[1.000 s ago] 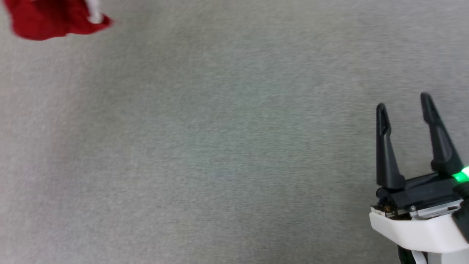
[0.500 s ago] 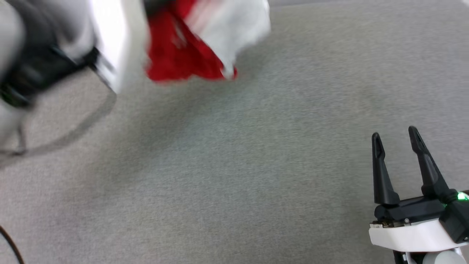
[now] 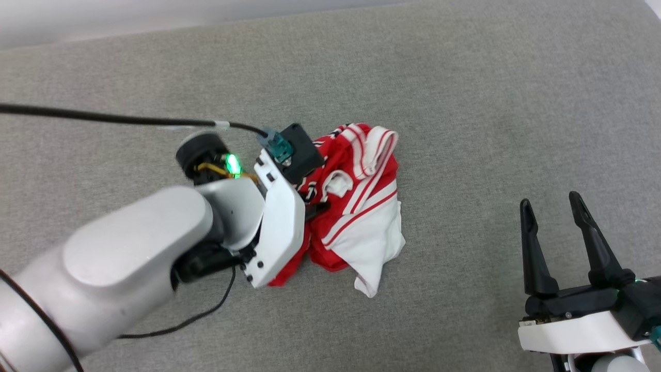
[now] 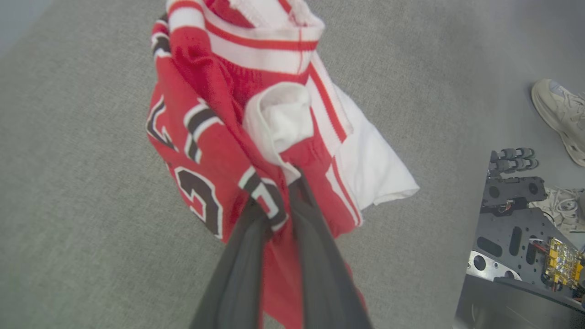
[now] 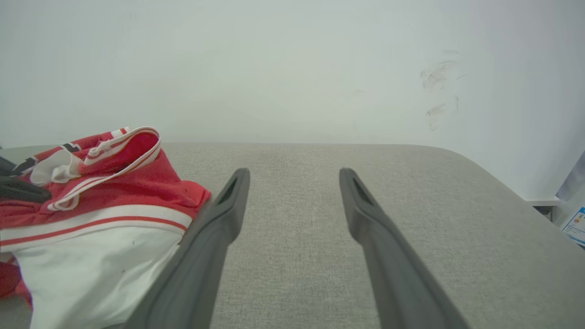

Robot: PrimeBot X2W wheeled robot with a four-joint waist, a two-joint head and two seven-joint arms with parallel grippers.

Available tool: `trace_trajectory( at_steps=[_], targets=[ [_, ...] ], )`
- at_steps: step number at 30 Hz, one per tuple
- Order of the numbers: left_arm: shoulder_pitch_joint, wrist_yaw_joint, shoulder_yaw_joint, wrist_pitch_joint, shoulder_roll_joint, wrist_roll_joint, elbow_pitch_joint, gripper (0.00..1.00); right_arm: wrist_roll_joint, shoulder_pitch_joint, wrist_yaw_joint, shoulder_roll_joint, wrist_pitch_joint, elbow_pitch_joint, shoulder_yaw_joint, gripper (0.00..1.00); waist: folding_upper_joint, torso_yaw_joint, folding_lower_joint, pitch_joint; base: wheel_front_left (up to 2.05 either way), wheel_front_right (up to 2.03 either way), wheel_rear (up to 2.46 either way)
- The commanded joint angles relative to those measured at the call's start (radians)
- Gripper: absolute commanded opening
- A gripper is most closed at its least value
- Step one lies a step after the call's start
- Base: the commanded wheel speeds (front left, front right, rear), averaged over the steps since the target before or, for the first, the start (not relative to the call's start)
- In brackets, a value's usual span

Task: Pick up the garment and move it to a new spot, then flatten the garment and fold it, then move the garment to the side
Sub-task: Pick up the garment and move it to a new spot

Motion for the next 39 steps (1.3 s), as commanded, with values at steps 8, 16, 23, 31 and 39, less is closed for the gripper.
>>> trace_trajectory(
  at_steps=[8,16,23,31,39],
  targets=[
    [0.214,0.0,-0.02,0.024,-0.084,0.044,0.085,0.0,0.017,-0.005,-0.001,0.001,-0.002,0.034,-0.015,1.0,0.0,-0.02,0.0,0.02,0.0,0.0,0.0],
    [0.192,0.001,-0.007,-0.162,-0.119,0.086,0.128,1.0,0.017,0.033,-0.001,0.001,-0.002,0.067,-0.038,1.0,0.0,0.022,0.0,-0.038,0.0,0.0,0.0],
    [0.157,0.043,0.109,-0.442,-0.105,0.135,0.153,1.0,0.007,0.07,-0.001,0.001,-0.002,0.087,-0.048,1.0,0.0,0.061,0.0,-0.101,0.0,0.0,0.0],
    [0.263,0.263,0.213,-0.704,-0.08,0.253,0.173,1.0,0.008,0.094,-0.001,0.001,-0.002,0.098,-0.062,1.0,0.0,0.096,0.0,-0.147,0.0,0.0,0.0],
    [0.511,0.495,0.468,-0.728,-0.089,0.419,0.083,1.0,0.007,0.11,-0.001,0.001,-0.002,0.099,-0.074,1.0,0.0,0.12,0.0,-0.174,0.0,0.0,0.0]
  ],
)
